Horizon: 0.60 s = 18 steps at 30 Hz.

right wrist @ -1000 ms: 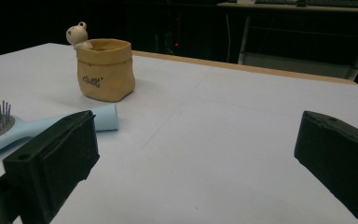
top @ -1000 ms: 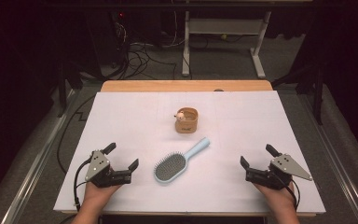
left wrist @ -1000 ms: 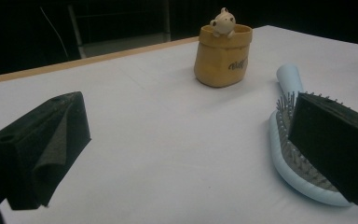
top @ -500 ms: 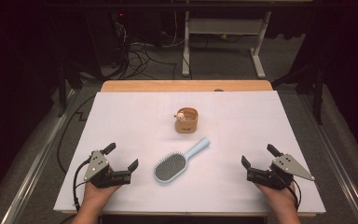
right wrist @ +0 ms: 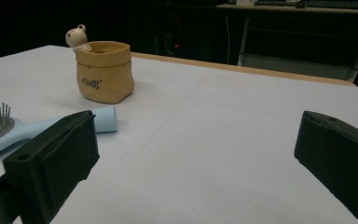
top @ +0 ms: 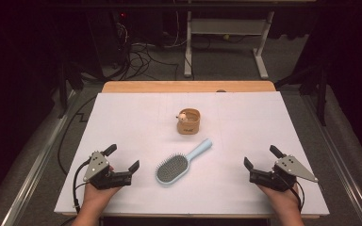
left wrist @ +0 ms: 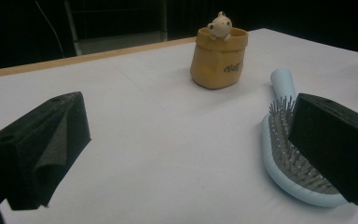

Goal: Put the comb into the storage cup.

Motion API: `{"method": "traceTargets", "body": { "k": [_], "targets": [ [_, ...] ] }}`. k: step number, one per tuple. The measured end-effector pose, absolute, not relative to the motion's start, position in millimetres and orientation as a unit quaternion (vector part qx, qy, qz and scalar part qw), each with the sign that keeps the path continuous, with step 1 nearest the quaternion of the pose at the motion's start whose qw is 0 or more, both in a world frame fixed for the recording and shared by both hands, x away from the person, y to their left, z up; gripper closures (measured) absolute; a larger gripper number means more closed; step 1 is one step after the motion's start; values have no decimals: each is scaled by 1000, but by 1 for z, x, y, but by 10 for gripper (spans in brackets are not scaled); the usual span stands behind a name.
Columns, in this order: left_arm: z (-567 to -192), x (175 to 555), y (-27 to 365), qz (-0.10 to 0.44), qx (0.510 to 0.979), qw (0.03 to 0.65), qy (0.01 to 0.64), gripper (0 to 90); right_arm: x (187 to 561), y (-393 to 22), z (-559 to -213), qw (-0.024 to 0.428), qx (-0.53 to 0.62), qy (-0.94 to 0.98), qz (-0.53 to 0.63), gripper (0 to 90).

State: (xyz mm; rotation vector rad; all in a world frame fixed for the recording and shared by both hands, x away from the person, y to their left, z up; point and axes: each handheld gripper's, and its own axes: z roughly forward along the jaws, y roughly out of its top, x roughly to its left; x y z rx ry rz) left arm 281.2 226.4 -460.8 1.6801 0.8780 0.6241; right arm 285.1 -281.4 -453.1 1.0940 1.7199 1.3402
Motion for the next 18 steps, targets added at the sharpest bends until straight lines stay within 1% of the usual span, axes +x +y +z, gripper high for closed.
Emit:
{"method": "traceTargets", "body": {
  "k": [18],
  "targets": [
    [-462, 282, 224, 254, 718, 526, 378, 2, 286, -280, -454, 337, 423, 667, 513, 3]
  ]
}}
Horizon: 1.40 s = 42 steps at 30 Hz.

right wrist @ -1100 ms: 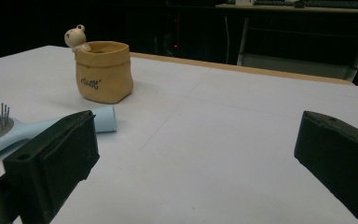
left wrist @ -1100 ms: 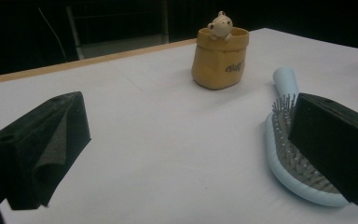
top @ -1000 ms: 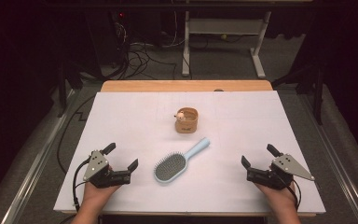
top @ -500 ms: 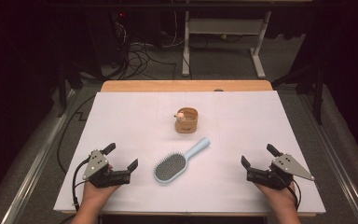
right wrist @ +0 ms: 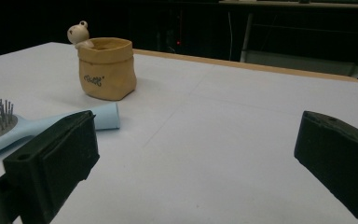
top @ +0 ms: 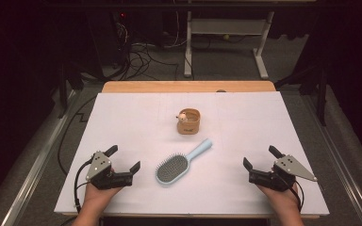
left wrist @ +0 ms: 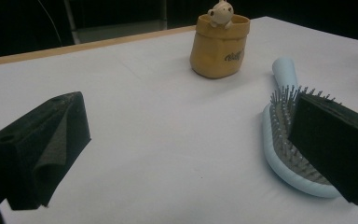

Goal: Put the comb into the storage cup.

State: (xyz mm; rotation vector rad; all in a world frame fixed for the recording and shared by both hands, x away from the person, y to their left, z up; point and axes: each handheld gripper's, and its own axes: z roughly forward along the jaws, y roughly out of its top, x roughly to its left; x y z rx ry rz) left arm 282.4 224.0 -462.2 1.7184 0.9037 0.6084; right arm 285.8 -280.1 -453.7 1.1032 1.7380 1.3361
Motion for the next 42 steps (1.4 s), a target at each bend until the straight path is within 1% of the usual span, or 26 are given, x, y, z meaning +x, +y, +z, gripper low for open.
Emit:
{"method": "traceTargets", "body": {
  "k": [10, 14, 19, 23, 24, 25, 27, 28, 29, 34, 37, 42],
  "targets": [
    [-463, 283, 224, 254, 719, 525, 378, 2, 287, -280, -453, 331, 429, 675, 500, 17],
    [-463, 283, 224, 255, 716, 528, 379, 2, 287, -279, -453, 323, 434, 684, 488, 84],
    [-462, 282, 225, 257, 713, 531, 379, 2, 287, -278, -453, 313, 435, 694, 480, 207],
    [-462, 282, 227, 259, 711, 532, 380, 2, 287, -277, -453, 300, 433, 704, 476, 370],
    [-462, 282, 227, 259, 711, 532, 380, 2, 287, -277, -453, 300, 433, 704, 476, 370],
    [-461, 282, 229, 260, 709, 533, 382, 2, 287, -276, -453, 290, 431, 710, 475, 472],
    [-461, 282, 231, 261, 706, 534, 384, 2, 287, -274, -453, 281, 428, 717, 473, 565],
    [-461, 282, 231, 261, 706, 534, 384, 2, 287, -274, -453, 281, 428, 717, 473, 565],
    [-461, 282, 232, 261, 705, 536, 385, 2, 288, -272, -453, 276, 424, 720, 475, 670],
    [-461, 283, 234, 262, 701, 538, 389, 2, 292, -262, -452, 269, 420, 729, 469, 900],
    [-461, 283, 234, 262, 700, 539, 388, 2, 297, -257, -452, 262, 419, 733, 467, 900],
    [-460, 283, 236, 264, 695, 544, 391, 2, 317, -238, -449, 256, 419, 744, 453, 900]
  ]
}}
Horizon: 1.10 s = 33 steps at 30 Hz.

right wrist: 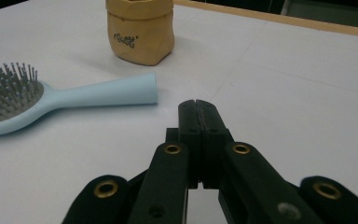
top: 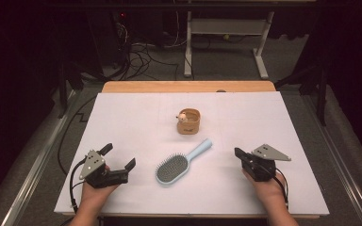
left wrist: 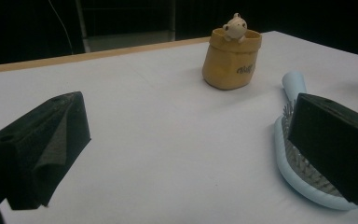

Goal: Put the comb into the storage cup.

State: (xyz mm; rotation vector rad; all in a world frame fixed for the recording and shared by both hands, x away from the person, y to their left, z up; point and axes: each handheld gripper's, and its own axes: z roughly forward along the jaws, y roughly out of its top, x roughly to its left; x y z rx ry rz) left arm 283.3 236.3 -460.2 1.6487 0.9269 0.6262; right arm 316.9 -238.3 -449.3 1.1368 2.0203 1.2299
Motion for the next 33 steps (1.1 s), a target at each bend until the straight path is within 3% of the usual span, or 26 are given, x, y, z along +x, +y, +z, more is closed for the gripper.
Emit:
{"method": "traceTargets", "body": {
  "k": [21, 33],
  "targets": [
    [-459, 283, 242, 264, 683, 557, 391, 2, 394, -143, -452, 261, 383, 799, 383, 900],
    [-459, 282, 242, 265, 682, 559, 390, 2, 405, -134, -461, 250, 386, 816, 349, 900]
  ]
}}
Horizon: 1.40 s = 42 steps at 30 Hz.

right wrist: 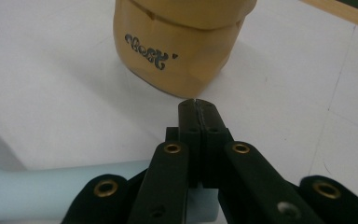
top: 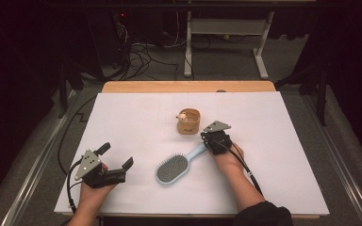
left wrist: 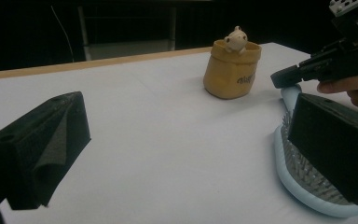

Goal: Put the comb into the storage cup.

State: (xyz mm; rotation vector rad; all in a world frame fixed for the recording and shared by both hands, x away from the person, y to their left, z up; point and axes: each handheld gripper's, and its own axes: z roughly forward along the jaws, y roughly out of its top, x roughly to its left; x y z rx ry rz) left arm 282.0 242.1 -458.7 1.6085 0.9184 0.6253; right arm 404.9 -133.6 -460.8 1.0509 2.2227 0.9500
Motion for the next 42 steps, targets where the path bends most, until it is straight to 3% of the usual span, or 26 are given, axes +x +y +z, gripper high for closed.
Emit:
{"method": "traceTargets", "body": {
  "k": [42],
  "targets": [
    [-459, 282, 243, 261, 682, 561, 391, 2, 398, -143, -458, 245, 377, 837, 312, 900]
  ]
}}
